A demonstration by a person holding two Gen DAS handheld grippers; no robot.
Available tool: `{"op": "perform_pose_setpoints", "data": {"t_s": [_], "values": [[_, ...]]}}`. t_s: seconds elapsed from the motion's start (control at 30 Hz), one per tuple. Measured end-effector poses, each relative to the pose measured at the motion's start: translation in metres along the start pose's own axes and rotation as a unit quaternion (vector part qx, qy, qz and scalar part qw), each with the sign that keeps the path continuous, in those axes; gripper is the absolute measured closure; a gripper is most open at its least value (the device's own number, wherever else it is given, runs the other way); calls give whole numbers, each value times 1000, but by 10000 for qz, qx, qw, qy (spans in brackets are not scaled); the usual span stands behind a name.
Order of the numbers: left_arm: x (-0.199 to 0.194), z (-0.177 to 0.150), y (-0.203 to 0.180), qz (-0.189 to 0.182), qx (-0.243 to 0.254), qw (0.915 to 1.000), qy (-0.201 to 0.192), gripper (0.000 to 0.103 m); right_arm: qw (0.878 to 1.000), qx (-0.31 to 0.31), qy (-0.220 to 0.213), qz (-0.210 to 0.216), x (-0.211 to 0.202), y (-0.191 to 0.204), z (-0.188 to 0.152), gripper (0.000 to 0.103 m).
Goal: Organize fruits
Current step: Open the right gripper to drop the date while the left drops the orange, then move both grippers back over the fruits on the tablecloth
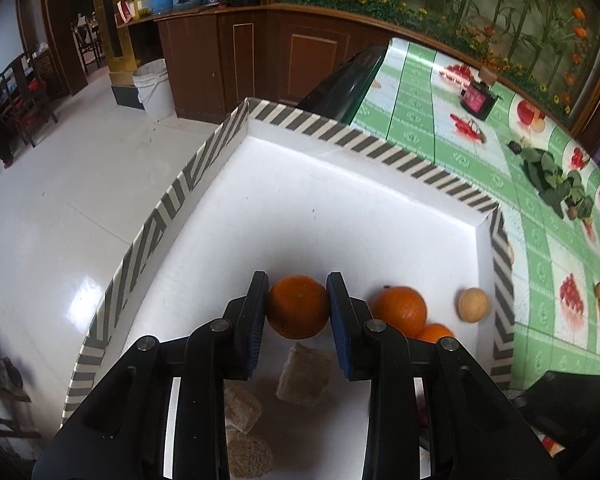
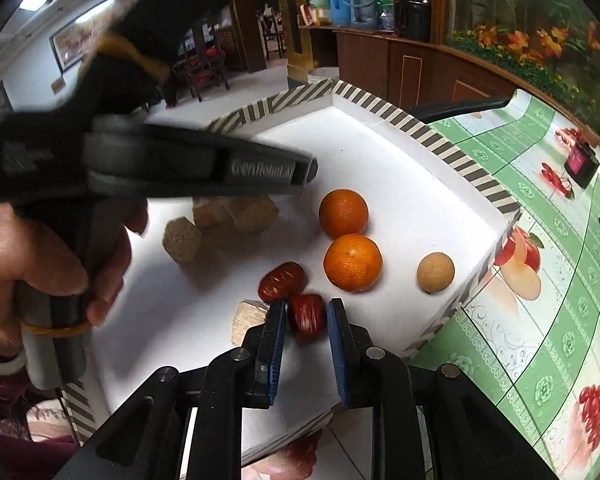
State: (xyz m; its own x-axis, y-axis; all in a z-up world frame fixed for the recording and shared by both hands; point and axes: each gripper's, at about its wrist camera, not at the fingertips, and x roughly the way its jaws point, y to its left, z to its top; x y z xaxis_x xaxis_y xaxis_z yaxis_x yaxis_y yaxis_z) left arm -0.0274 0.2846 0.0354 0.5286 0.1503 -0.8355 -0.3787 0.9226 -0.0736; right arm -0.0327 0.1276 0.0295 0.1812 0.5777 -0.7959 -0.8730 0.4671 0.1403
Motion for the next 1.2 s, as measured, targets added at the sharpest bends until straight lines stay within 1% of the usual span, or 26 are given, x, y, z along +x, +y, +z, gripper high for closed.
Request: {"op": "perform_pose_setpoints", "data": {"t_s": [0.07,0.13,0.2,0.33,0.43,0.57,0.7,0.8,0.87,0.93,1.1,1.2], "values": [[1,-2,1,-13,-1,10000,35,74,9998,139,-131,114,-4,-3,0,79],[-1,-5,3,-8,-4,10000,49,70,9992,280,-231,194,-9,-6,-2,78],[-6,-8,3,8,34,10000,-31,64,9986,375,-296,231,-13,-6,-3,78],[-18,-15,6,-153,42,9998,-136,63,9974,483,-429,319,-23,-8,-10,78],[-28,-18,5,-188,50,9995,-237,63,9966,560,-501,341,-30,-8,-16,78],[-45,-27,-5,-216,339,9982,-448,63,9932,815,-667,500,-42,-22,-25,78],[-53,-37,-10,-405,483,9973,-373,63,9918,953,-763,385,-58,-32,-34,78],[-58,-42,-10,-536,448,9971,-312,63,9905,1080,-804,288,-67,-41,-40,78],[-60,-46,-13,-539,495,9969,-293,63,9894,1155,-840,278,-73,-45,-46,78],[-61,-49,-21,-543,570,9965,-266,63,9883,1253,-849,177,-78,-52,-54,78],[-62,-58,-55,-775,803,9935,-227,63,9846,1547,-808,-140,-86,-75,-74,78],[-61,-63,-87,-990,1072,9892,-163,63,9816,1718,-715,-424,-95,-92,-92,78]]}}
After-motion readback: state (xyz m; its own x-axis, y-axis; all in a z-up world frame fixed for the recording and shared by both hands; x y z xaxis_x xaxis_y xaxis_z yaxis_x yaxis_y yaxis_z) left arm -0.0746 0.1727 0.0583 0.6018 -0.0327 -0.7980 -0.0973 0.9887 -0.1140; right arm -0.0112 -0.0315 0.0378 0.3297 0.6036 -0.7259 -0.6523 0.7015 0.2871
